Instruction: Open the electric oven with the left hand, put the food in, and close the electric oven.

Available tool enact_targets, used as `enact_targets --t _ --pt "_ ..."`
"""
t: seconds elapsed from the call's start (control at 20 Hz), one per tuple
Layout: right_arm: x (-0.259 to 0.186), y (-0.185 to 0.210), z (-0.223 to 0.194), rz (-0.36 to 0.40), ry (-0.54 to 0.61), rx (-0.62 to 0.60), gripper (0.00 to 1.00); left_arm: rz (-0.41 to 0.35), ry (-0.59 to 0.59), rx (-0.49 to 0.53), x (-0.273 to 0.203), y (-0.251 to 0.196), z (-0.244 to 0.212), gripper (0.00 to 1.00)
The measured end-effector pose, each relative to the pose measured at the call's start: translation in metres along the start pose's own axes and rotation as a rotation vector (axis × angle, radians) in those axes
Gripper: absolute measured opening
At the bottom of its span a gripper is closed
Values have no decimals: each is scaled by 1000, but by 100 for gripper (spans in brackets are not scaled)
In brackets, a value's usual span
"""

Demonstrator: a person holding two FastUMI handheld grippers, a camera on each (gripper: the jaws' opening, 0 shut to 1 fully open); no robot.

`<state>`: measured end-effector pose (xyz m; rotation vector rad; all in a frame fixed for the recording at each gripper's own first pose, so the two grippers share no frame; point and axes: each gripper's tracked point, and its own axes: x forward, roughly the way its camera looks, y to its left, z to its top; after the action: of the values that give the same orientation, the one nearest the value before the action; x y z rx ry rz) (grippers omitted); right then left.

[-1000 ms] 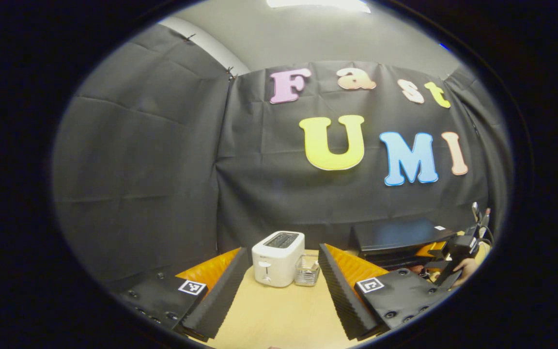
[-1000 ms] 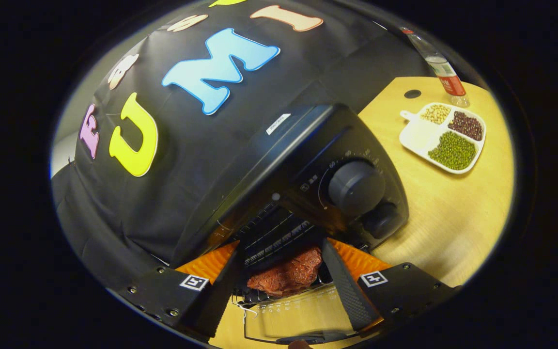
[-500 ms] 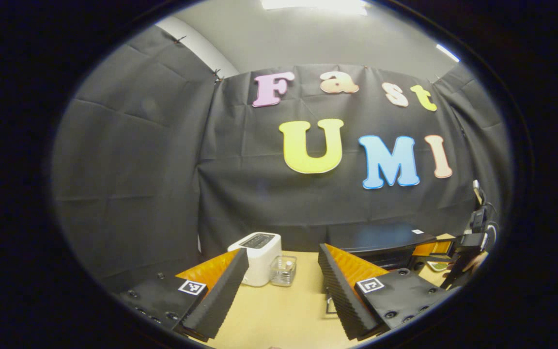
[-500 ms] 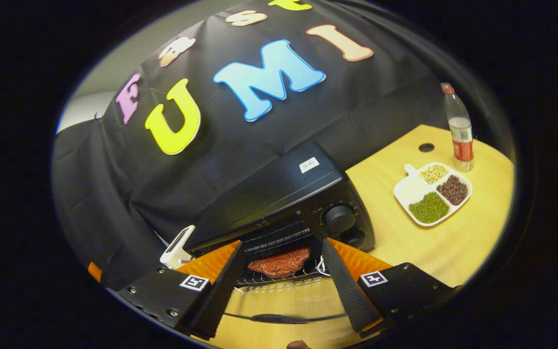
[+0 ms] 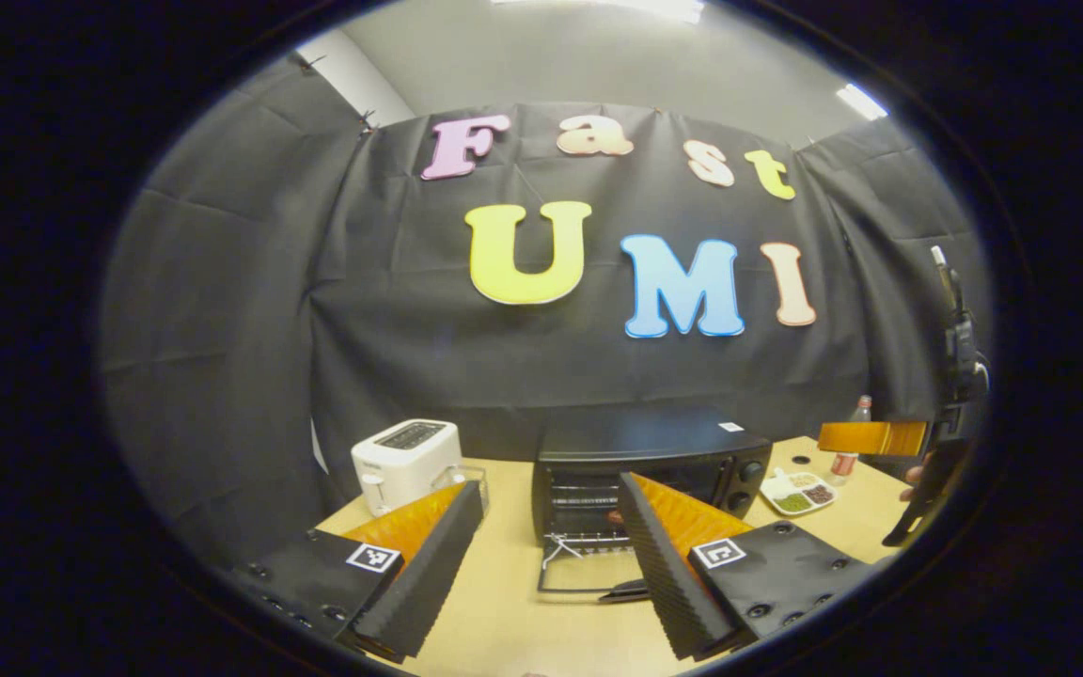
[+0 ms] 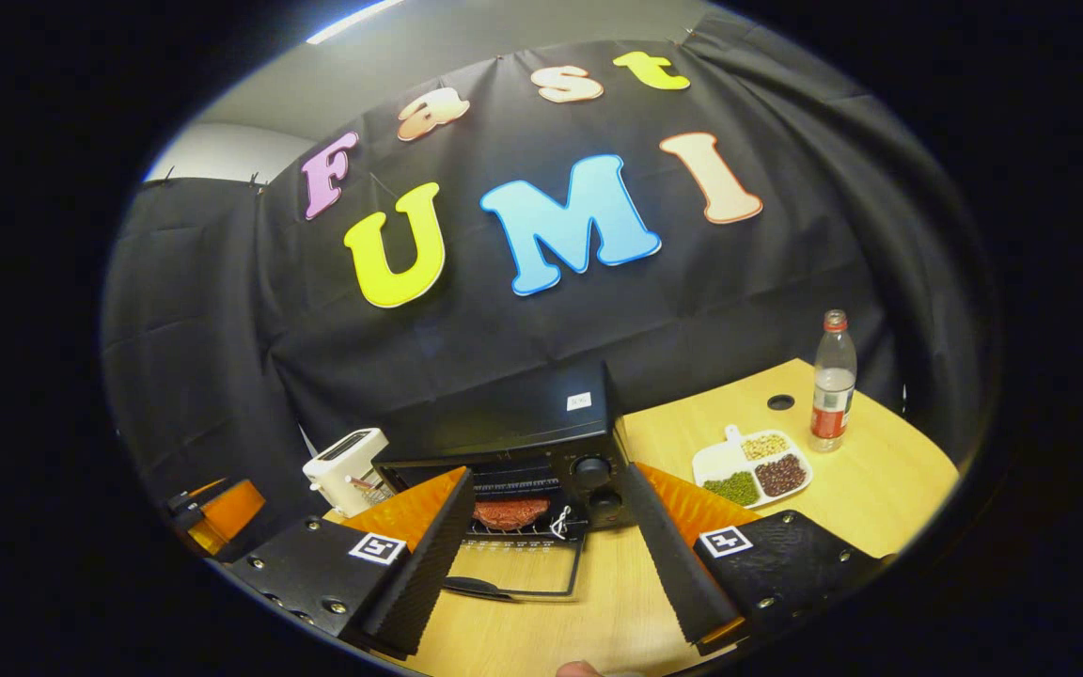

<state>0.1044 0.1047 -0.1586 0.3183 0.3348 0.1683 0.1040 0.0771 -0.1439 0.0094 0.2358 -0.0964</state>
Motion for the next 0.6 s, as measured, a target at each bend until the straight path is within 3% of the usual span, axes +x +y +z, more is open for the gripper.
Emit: enact_targets --t 0.3,0.6 --pt "-41 -33 25 -98 -88 -145 98 -108 141 18 21 -56 -53 100" --pt "-70 -54 31 -186 -96 -273 98 -209 312 12 35 -106 -128 100"
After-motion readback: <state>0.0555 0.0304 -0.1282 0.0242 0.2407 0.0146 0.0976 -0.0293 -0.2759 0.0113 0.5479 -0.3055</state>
